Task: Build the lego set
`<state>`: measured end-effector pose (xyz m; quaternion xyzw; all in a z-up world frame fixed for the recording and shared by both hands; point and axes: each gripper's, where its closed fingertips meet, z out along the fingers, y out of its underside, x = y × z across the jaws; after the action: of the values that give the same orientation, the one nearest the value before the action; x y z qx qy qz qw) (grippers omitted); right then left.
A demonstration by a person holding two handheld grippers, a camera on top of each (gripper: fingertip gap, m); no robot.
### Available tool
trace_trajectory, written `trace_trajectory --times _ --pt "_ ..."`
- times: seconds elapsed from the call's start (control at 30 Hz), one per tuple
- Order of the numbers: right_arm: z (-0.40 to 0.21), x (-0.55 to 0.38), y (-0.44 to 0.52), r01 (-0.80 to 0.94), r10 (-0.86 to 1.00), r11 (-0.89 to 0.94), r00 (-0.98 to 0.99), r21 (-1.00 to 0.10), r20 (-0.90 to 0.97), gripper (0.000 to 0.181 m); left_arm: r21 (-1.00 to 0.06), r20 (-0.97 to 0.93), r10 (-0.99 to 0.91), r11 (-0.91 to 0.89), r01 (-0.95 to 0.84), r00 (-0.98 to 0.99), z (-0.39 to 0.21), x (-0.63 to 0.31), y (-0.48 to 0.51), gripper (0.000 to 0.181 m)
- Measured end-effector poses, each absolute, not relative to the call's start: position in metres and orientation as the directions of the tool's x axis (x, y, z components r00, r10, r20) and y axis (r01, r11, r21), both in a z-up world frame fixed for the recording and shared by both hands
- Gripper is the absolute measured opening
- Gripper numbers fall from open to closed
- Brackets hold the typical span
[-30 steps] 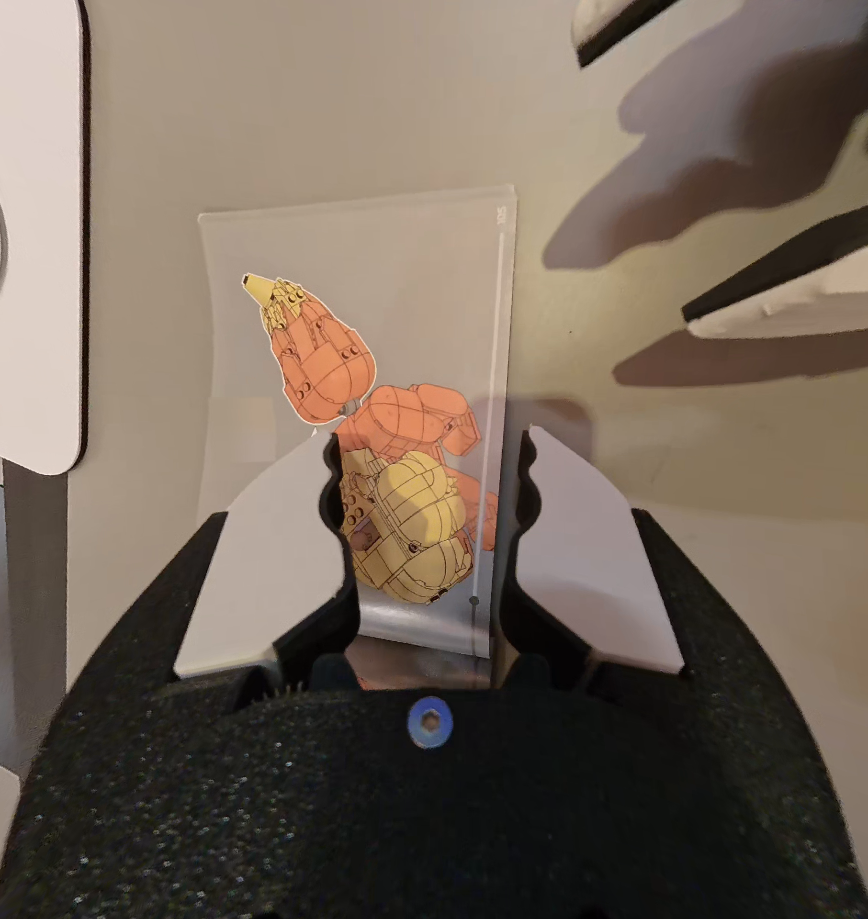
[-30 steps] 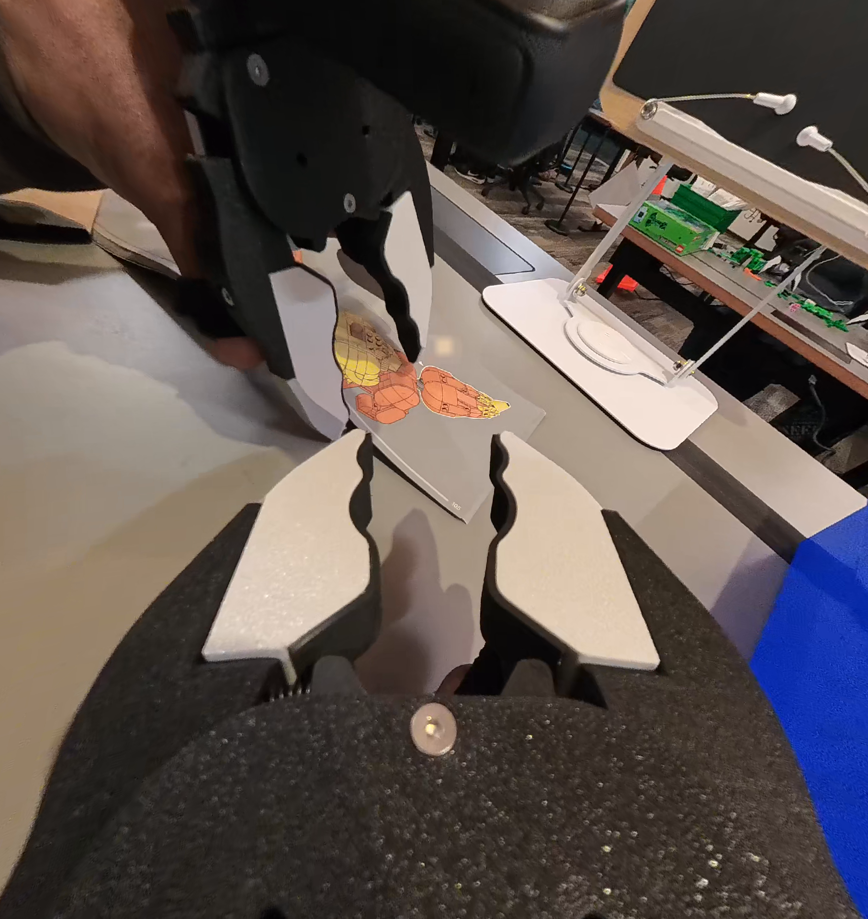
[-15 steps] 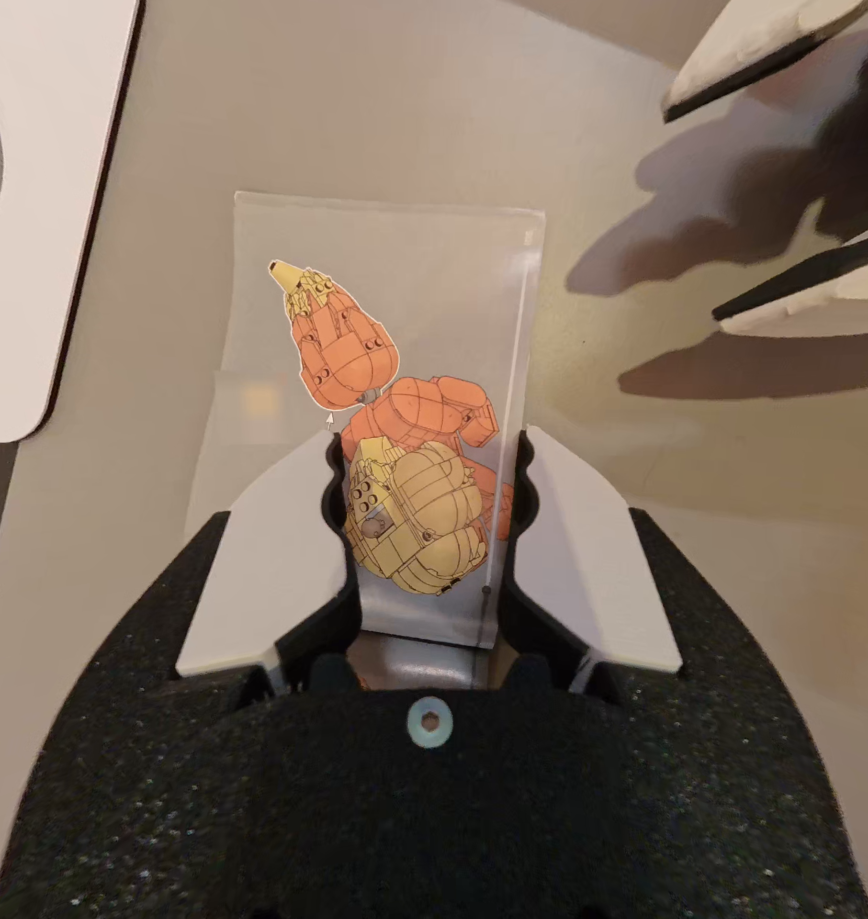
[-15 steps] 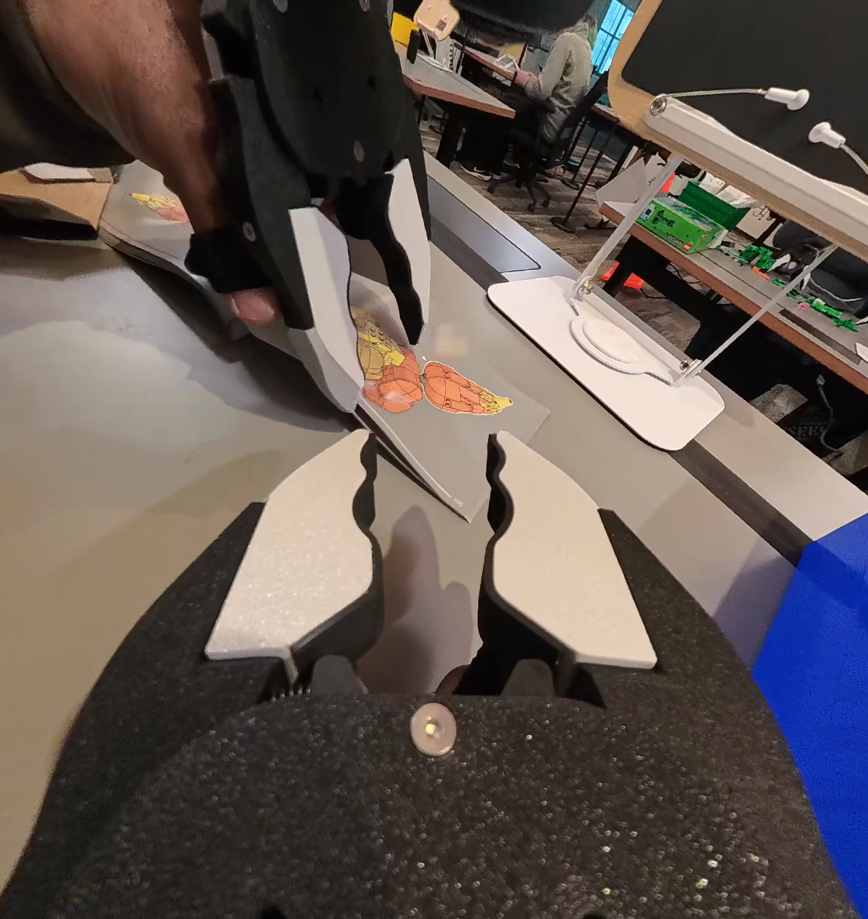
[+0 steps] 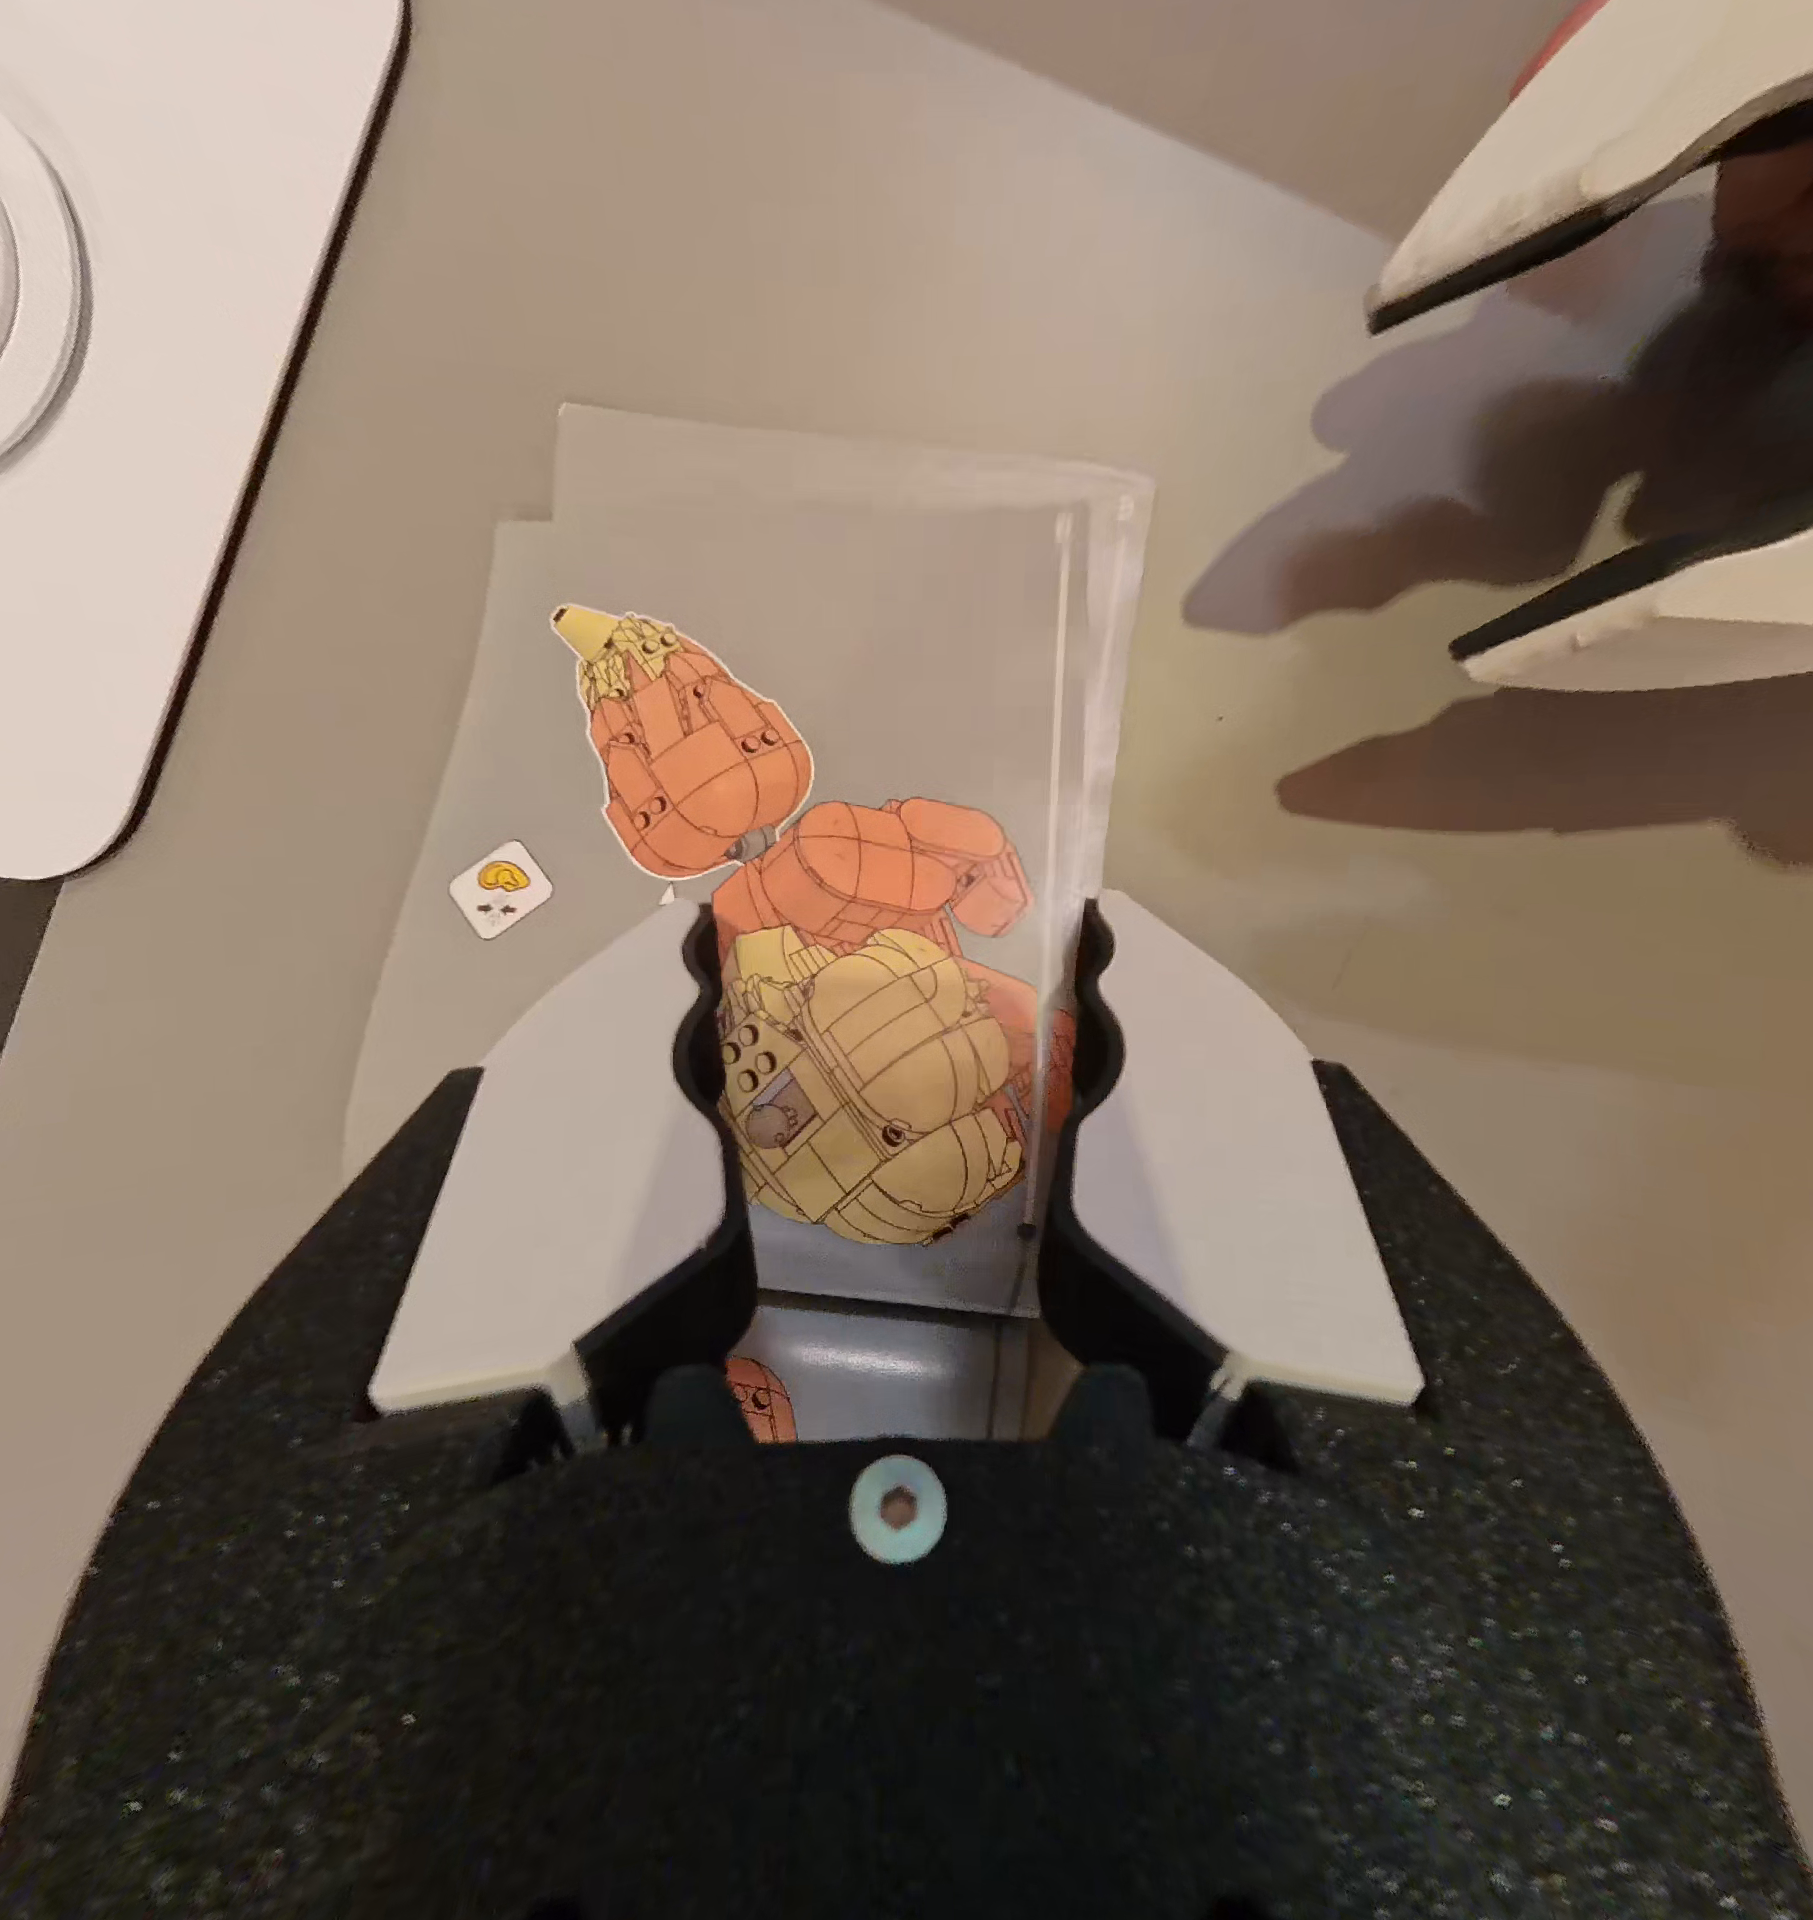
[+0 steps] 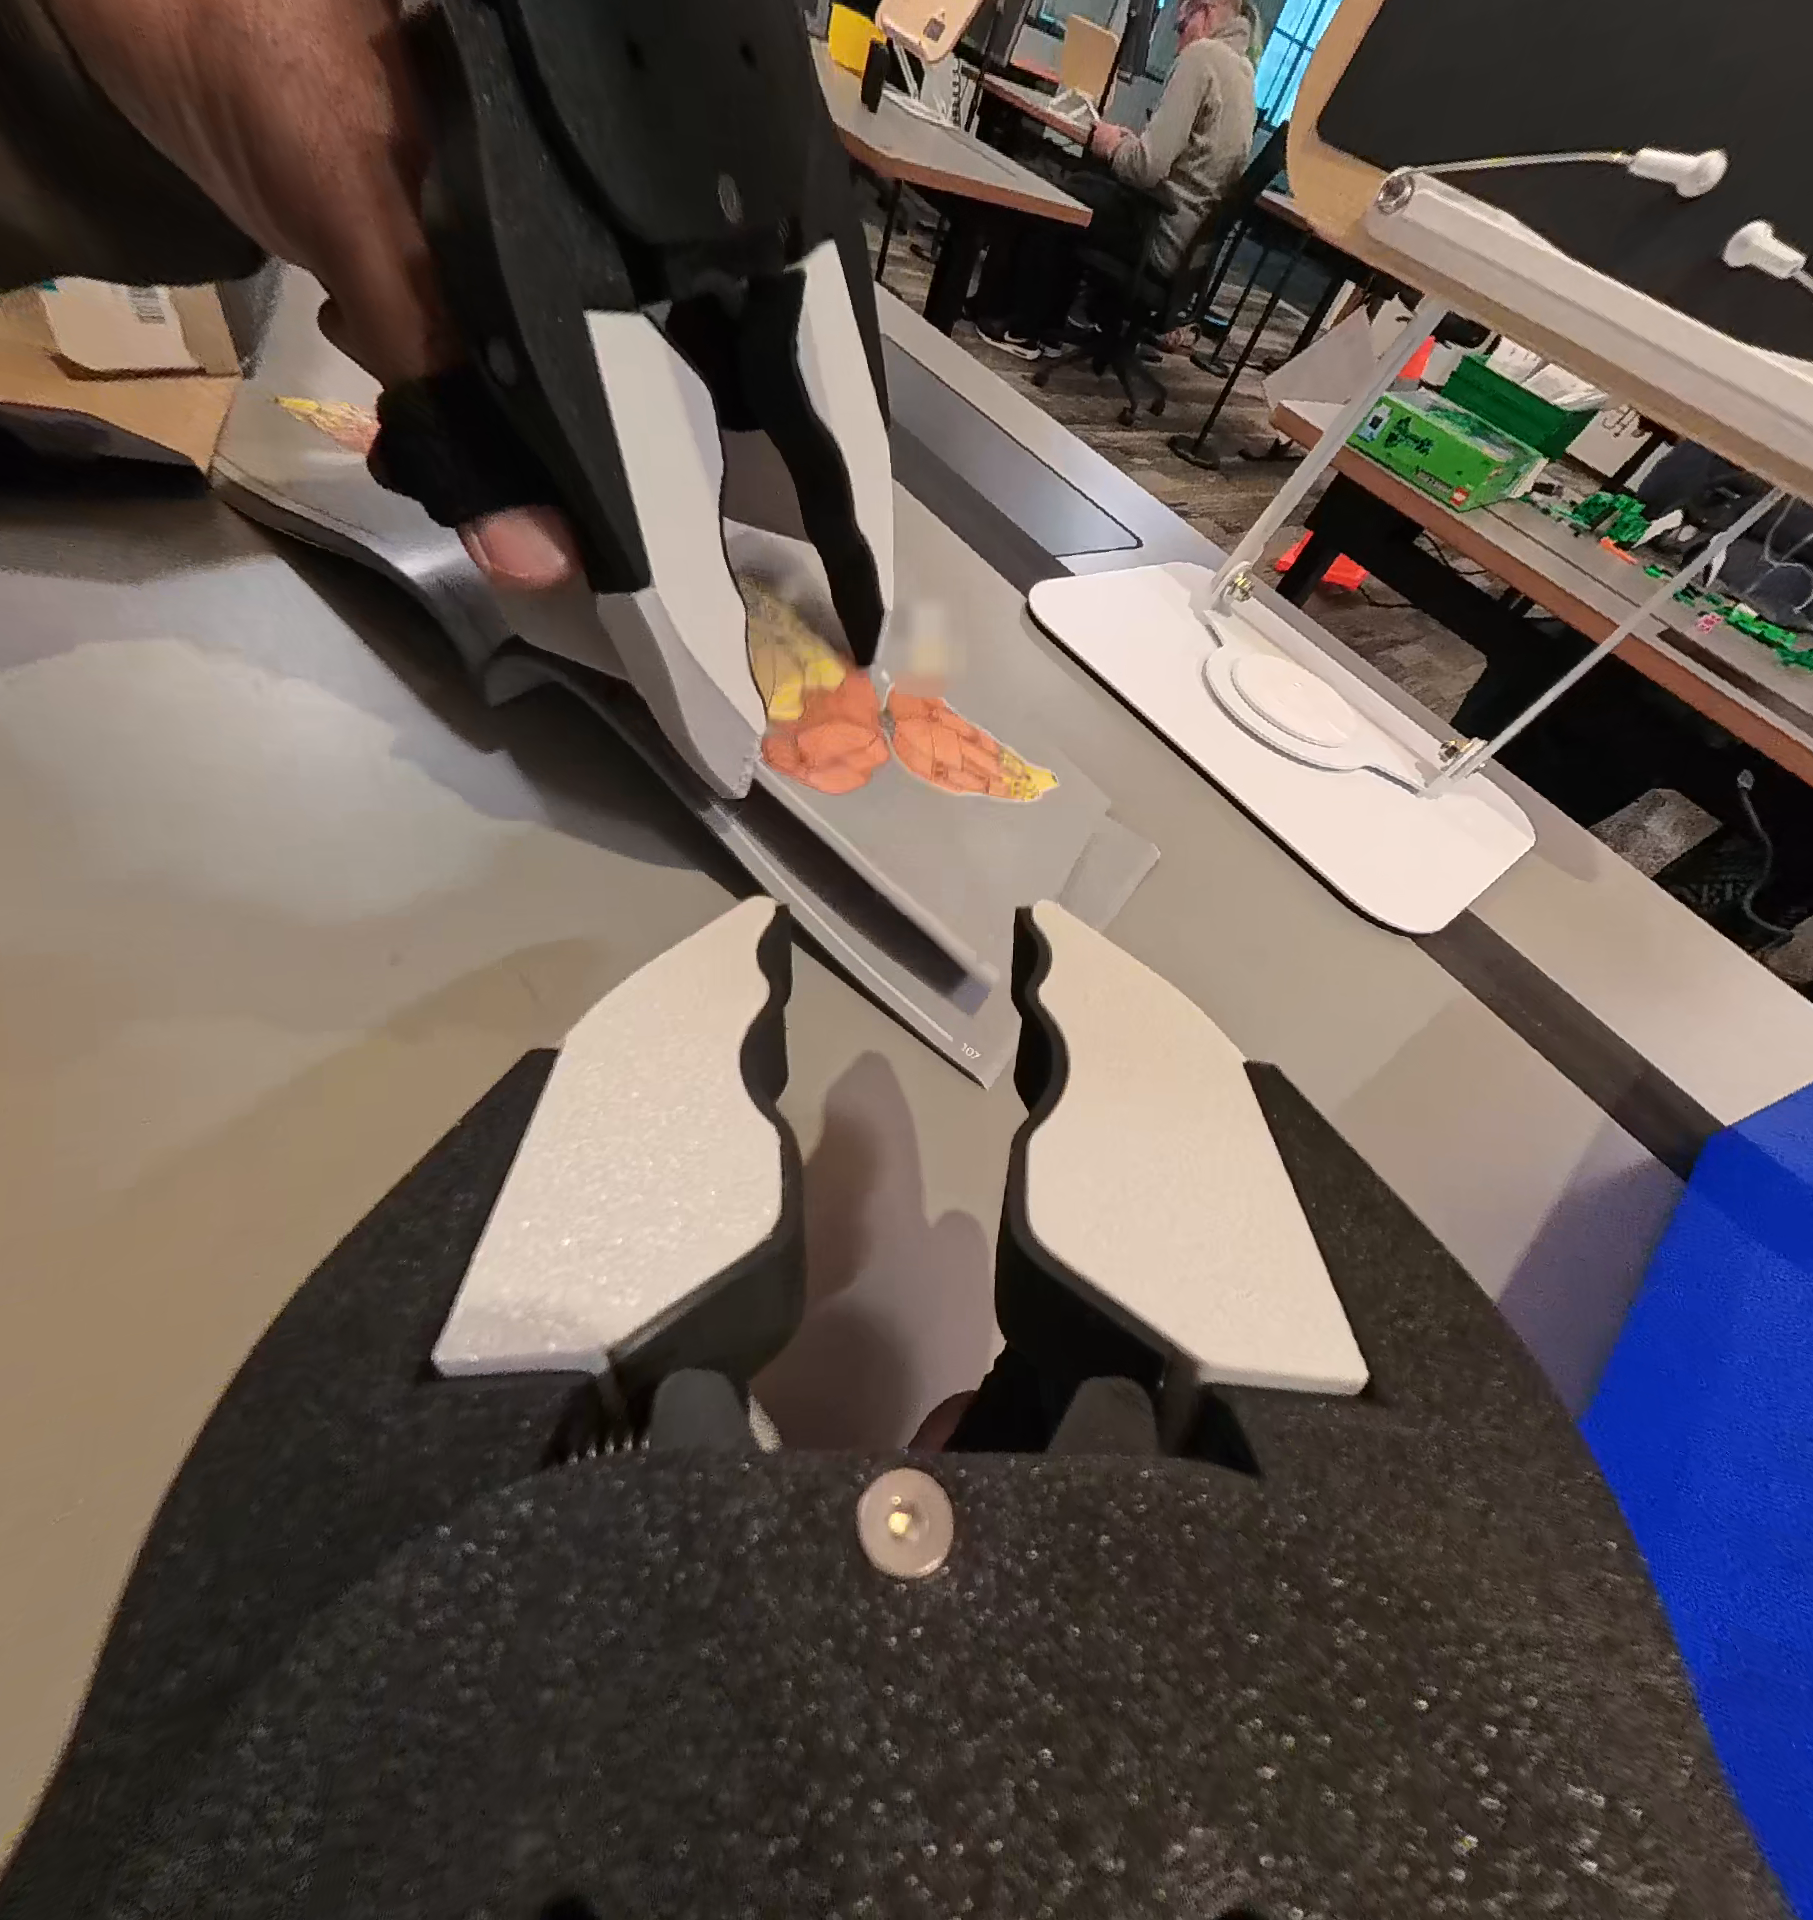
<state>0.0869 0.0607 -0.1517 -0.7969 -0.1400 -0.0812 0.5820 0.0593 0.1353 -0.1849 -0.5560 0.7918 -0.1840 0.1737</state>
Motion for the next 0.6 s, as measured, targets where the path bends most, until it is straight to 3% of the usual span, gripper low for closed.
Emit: trace_trajectory --times 0.6 --pt "-0.162 0.100 0.067 0.311 0.039 -0.381 0.946 -0.870 0.321 0.038 -0.488 -0.091 -0.949 0.306 -0.818 -0.301 -0.179 0.055 0.142 0.066"
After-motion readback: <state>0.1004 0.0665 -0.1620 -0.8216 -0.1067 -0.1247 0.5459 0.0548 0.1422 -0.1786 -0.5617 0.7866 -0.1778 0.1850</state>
